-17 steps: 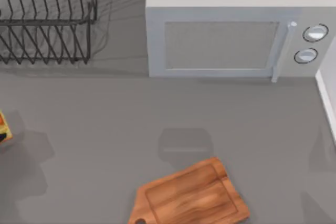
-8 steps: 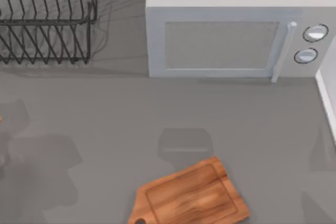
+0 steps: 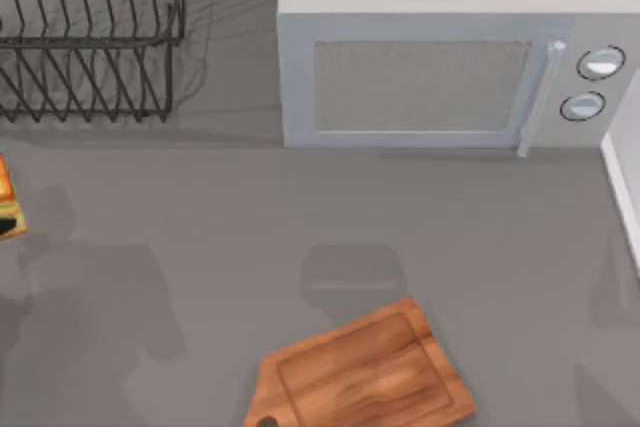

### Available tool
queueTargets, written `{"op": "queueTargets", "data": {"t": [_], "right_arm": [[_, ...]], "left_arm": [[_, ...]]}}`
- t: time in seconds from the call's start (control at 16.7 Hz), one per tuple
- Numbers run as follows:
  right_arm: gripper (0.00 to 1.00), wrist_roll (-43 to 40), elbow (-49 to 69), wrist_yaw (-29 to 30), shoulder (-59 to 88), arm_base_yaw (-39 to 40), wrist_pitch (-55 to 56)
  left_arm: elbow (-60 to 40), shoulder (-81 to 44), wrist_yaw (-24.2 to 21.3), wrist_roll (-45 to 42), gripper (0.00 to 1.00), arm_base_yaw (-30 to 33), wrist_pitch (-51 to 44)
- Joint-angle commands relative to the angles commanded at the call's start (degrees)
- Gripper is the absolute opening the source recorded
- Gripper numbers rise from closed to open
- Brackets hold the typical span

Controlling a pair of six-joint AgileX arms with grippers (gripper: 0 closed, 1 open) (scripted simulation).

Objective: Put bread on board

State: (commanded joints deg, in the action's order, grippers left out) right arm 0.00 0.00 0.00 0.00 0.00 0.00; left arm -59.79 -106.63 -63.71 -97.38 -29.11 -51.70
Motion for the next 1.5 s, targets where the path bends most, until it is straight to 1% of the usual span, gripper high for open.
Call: {"op": "queueTargets", "data": {"t": [0.12,0.48,0.84,1.2,1.5], "right_arm": [[1.0,0.0,0.0,0.0,0.0,0.0,0.0],[1.0,0.0,0.0,0.0,0.0,0.0,0.0],[1.0,0.0,0.0,0.0,0.0,0.0,0.0],[1.0,0.0,0.0,0.0,0.0,0.0,0.0],[1.0,0.0,0.0,0.0,0.0,0.0,0.0]], "left_arm": [[-1.1,0.7,5.5,8.1,0.0,4.5,1.9],[-3.2,3.5,24.2,37.8,0.0,19.9,8.1],[-3.3,3.7,41.3,63.7,0.0,34.4,10.9],[-3.5,3.7,58.6,88.3,0.0,48.1,13.9],[-4.0,3.6,72.0,106.2,0.0,60.3,17.1]]}}
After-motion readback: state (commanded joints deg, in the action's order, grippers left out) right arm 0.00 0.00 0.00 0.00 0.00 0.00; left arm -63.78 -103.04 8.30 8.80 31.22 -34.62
